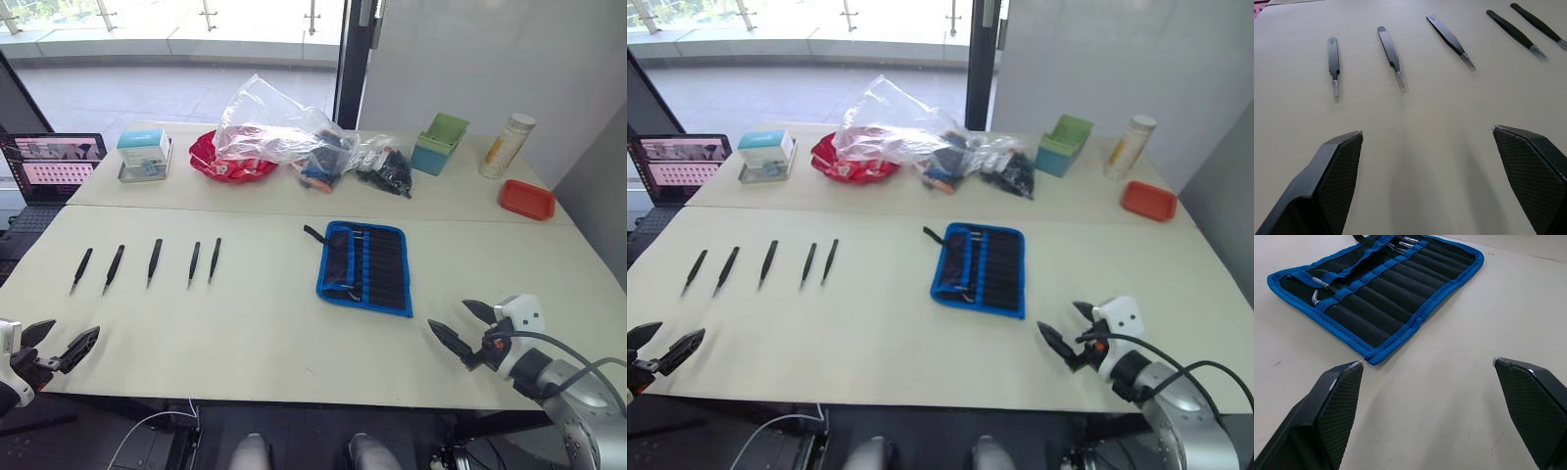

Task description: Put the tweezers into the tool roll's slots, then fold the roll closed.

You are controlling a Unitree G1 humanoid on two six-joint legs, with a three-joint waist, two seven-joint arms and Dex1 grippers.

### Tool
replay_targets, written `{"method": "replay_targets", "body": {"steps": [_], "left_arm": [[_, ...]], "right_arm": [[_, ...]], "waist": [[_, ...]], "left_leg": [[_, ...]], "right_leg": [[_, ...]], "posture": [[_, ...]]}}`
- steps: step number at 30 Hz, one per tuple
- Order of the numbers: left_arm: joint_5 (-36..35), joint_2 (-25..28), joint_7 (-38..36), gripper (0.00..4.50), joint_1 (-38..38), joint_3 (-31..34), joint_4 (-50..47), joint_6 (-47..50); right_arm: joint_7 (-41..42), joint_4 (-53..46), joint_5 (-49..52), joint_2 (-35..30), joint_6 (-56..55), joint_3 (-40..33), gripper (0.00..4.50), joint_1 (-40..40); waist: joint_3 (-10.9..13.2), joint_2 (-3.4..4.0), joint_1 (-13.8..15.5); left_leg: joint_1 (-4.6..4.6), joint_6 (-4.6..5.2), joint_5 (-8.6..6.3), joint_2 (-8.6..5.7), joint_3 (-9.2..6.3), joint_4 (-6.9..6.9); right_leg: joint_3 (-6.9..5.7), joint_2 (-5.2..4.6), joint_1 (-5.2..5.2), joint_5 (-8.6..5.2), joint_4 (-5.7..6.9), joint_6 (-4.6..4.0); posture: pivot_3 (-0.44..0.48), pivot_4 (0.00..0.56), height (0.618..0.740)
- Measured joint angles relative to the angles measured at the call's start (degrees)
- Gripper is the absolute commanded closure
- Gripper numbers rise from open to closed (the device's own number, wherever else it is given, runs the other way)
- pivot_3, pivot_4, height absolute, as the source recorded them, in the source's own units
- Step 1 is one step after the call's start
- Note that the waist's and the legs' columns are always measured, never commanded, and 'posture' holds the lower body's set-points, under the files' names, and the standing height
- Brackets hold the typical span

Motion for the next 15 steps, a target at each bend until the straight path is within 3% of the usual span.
{"method": "replay_targets", "body": {"steps": [7, 15], "left_arm": [[-0.1, -1.7, 0.0, 0.02, -0.5, -2.4, -3.2, 0.0], [-2.7, -6.9, -1.2, 0.02, -0.5, -14.1, -23.6, 1.4]], "right_arm": [[-3.6, -5.7, 7.2, 3.6, 9.5, 2.5, 0.0, -0.5], [-17.4, -10.5, 10.0, 14.7, 22.8, 14.6, 0.0, -10.7]], "waist": [[0.0, 0.0, 0.0], [0.0, -0.07, -0.2]], "left_leg": [[-0.01, 0.0, 0.0, 0.03, -0.03, 0.01], [-0.12, -0.01, 0.0, 0.03, -0.19, 0.06]], "right_leg": [[0.01, 0.03, 0.01, 0.0, 0.03, 0.0], [0.03, 0.11, -0.04, 0.01, 0.16, -0.02]], "posture": [[0.0, 0.15, 0.723], [0.0, 0.15, 0.723]]}}
